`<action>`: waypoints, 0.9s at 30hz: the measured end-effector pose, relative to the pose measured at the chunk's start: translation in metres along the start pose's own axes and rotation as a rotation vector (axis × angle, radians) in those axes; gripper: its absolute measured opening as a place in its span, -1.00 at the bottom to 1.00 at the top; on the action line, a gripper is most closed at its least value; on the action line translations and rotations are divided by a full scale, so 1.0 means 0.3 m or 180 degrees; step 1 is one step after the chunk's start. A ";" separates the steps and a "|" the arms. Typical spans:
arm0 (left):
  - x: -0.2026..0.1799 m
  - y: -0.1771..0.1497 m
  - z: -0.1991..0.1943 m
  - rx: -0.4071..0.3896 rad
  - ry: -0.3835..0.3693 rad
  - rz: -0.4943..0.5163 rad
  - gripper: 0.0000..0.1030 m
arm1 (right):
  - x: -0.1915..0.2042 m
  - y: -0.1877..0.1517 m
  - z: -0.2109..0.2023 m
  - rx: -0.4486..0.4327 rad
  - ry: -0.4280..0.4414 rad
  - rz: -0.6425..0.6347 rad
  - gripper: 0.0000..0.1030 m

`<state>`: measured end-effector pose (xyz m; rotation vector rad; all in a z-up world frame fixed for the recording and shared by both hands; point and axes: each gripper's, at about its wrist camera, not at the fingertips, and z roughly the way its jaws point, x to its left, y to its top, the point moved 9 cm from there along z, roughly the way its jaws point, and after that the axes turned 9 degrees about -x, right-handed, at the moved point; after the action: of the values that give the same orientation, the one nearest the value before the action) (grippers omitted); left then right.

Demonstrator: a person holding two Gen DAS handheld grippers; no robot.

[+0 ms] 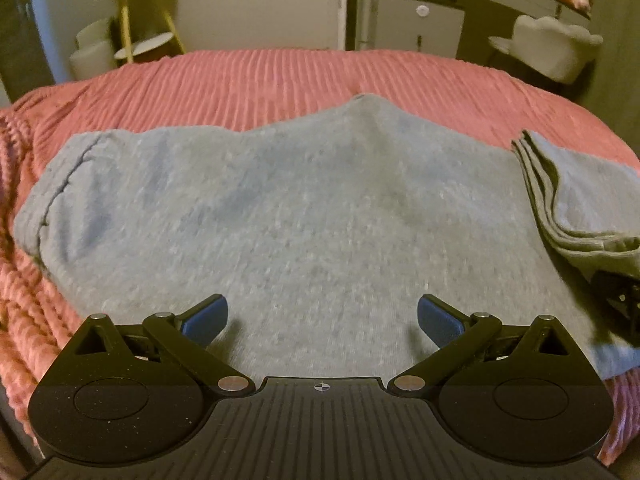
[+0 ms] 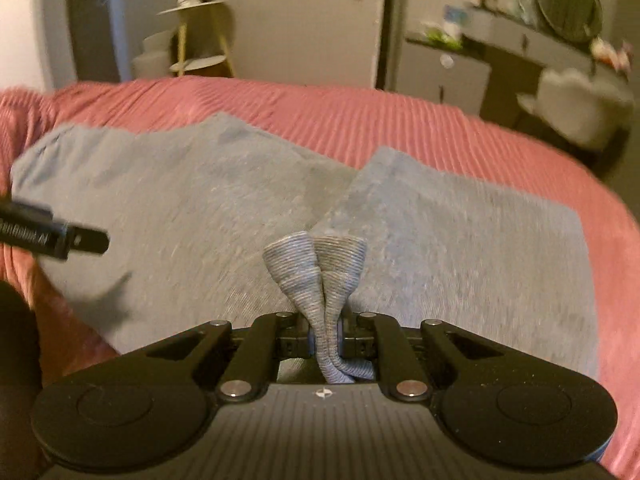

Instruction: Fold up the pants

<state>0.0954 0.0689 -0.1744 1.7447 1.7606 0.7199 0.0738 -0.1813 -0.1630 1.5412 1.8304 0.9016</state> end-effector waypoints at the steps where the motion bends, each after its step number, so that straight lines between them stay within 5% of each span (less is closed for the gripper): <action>1: 0.006 0.002 -0.002 0.0000 -0.0013 -0.0049 1.00 | -0.013 0.010 0.012 0.0003 -0.0004 0.0112 -0.83; 4: 0.034 0.003 -0.006 0.0000 -0.0032 -0.0223 1.00 | -0.024 0.085 -0.006 -0.0140 -0.0024 0.0254 -0.83; 8: 0.074 0.008 -0.010 -0.0010 -0.0031 -0.0440 1.00 | 0.114 0.164 -0.089 -0.0533 0.0227 -0.0072 -0.82; 11: 0.098 0.011 -0.021 -0.0043 0.0064 -0.0484 1.00 | 0.256 0.051 -0.048 -0.0166 0.0645 -0.0493 -0.80; 13: 0.090 0.013 -0.031 -0.0070 0.0089 -0.0415 1.00 | 0.292 -0.075 0.023 0.0260 0.0637 -0.0707 -0.72; 15: 0.064 0.016 -0.037 -0.0081 0.0042 -0.0328 1.00 | 0.289 -0.089 0.017 0.0200 0.0626 -0.0676 -0.54; 16: 0.048 0.015 -0.037 -0.0081 0.0014 -0.0269 1.00 | 0.275 -0.065 0.000 0.0166 0.0666 -0.0506 -0.41; 18: 0.007 0.017 -0.036 -0.0069 -0.0038 -0.0088 1.00 | 0.210 -0.015 -0.046 0.0078 0.0725 -0.0018 0.23; 23: -0.130 0.006 -0.041 -0.0024 -0.0486 0.0180 1.00 | 0.025 0.019 -0.167 -0.0213 0.0781 0.0918 0.75; 27: -0.226 -0.021 0.008 0.0256 -0.0968 0.0141 1.00 | -0.213 -0.023 -0.178 -0.0473 0.0393 0.1892 0.84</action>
<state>0.0928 0.0009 -0.1797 1.8410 1.5660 0.3804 0.0384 -0.2522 -0.1358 2.0054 1.3488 1.3897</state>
